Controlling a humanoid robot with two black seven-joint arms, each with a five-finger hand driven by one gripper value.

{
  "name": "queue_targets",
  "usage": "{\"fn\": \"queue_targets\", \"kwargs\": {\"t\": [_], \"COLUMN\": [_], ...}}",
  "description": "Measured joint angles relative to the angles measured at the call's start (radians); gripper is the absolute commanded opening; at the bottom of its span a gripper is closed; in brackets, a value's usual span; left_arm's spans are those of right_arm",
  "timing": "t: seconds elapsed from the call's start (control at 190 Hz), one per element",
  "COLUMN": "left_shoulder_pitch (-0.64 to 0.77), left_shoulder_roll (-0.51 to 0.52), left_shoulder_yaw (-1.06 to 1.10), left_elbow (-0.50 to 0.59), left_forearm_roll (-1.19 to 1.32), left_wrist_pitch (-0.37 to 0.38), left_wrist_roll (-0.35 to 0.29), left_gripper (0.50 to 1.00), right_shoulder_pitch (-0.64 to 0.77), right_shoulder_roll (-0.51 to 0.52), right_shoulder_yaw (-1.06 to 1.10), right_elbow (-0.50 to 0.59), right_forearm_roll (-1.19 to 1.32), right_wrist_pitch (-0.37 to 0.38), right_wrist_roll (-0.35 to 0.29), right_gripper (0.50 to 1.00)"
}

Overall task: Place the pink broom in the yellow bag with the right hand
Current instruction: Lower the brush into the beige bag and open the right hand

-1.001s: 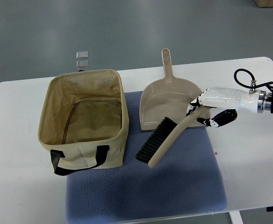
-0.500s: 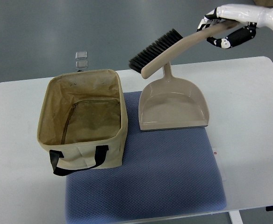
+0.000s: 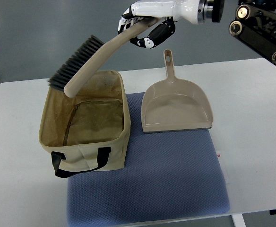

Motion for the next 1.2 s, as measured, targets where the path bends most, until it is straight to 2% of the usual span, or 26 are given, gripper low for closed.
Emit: {"fn": "queue_targets", "kwargs": {"t": [0.137,0.316,0.542,0.653,0.695,0.711,0.721,0.727,0.732,0.737,0.743,0.758,0.79,0.843,0.901,1.016,1.064,1.201], "left_shoulder_pitch": [0.0,0.0,0.0,0.0,0.0,0.0,0.0,0.0,0.0,0.0,0.0,0.0,0.0,0.0,0.0,0.0,0.0,0.0], "left_shoulder_roll": [0.0,0.0,0.0,0.0,0.0,0.0,0.0,0.0,0.0,0.0,0.0,0.0,0.0,0.0,0.0,0.0,0.0,0.0], "left_shoulder_yaw": [0.0,0.0,0.0,0.0,0.0,0.0,0.0,0.0,0.0,0.0,0.0,0.0,0.0,0.0,0.0,0.0,0.0,0.0], "left_elbow": [0.0,0.0,0.0,0.0,0.0,0.0,0.0,0.0,0.0,0.0,0.0,0.0,0.0,0.0,0.0,0.0,0.0,0.0], "left_forearm_roll": [0.0,0.0,0.0,0.0,0.0,0.0,0.0,0.0,0.0,0.0,0.0,0.0,0.0,0.0,0.0,0.0,0.0,0.0], "left_wrist_pitch": [0.0,0.0,0.0,0.0,0.0,0.0,0.0,0.0,0.0,0.0,0.0,0.0,0.0,0.0,0.0,0.0,0.0,0.0], "left_wrist_roll": [0.0,0.0,0.0,0.0,0.0,0.0,0.0,0.0,0.0,0.0,0.0,0.0,0.0,0.0,0.0,0.0,0.0,0.0], "left_gripper": [1.0,1.0,1.0,1.0,1.0,1.0,1.0,1.0,1.0,1.0,1.0,1.0,1.0,1.0,1.0,1.0,1.0,1.0], "right_shoulder_pitch": [-0.007,-0.02,-0.03,-0.04,-0.041,-0.042,-0.042,-0.042,-0.042,-0.042,-0.042,-0.042,-0.043,-0.045,-0.049,-0.055,-0.056,-0.06], "right_shoulder_roll": [0.08,0.172,0.238,0.247,0.248,0.248,0.248,0.248,0.248,0.248,0.248,0.248,0.248,0.248,0.247,0.236,0.232,0.214], "right_shoulder_yaw": [-0.052,-0.155,-0.211,-0.232,-0.235,-0.235,-0.235,-0.235,-0.235,-0.235,-0.235,-0.235,-0.235,-0.234,-0.231,-0.223,-0.221,-0.185], "right_elbow": [-0.027,-0.084,-0.156,-0.164,-0.165,-0.166,-0.166,-0.166,-0.166,-0.166,-0.166,-0.166,-0.167,-0.167,-0.166,-0.166,-0.166,-0.165], "right_forearm_roll": [-0.043,-0.056,-0.058,-0.058,-0.058,-0.058,-0.058,-0.058,-0.057,-0.057,-0.057,-0.057,-0.055,-0.052,-0.048,-0.041,-0.039,-0.031], "right_wrist_pitch": [-0.015,-0.077,-0.12,-0.14,-0.144,-0.145,-0.145,-0.146,-0.146,-0.147,-0.147,-0.149,-0.153,-0.163,-0.172,-0.178,-0.179,-0.18], "right_wrist_roll": [-0.002,-0.029,-0.034,-0.034,-0.034,-0.034,-0.034,-0.034,-0.034,-0.034,-0.034,-0.034,-0.034,-0.034,-0.034,-0.034,-0.034,-0.033], "right_gripper": [0.5,0.5,0.5,0.554,0.611,0.656,0.656,0.68,0.68,0.705,0.705,0.748,0.788,0.827,0.86,0.87,0.891,0.893]}}
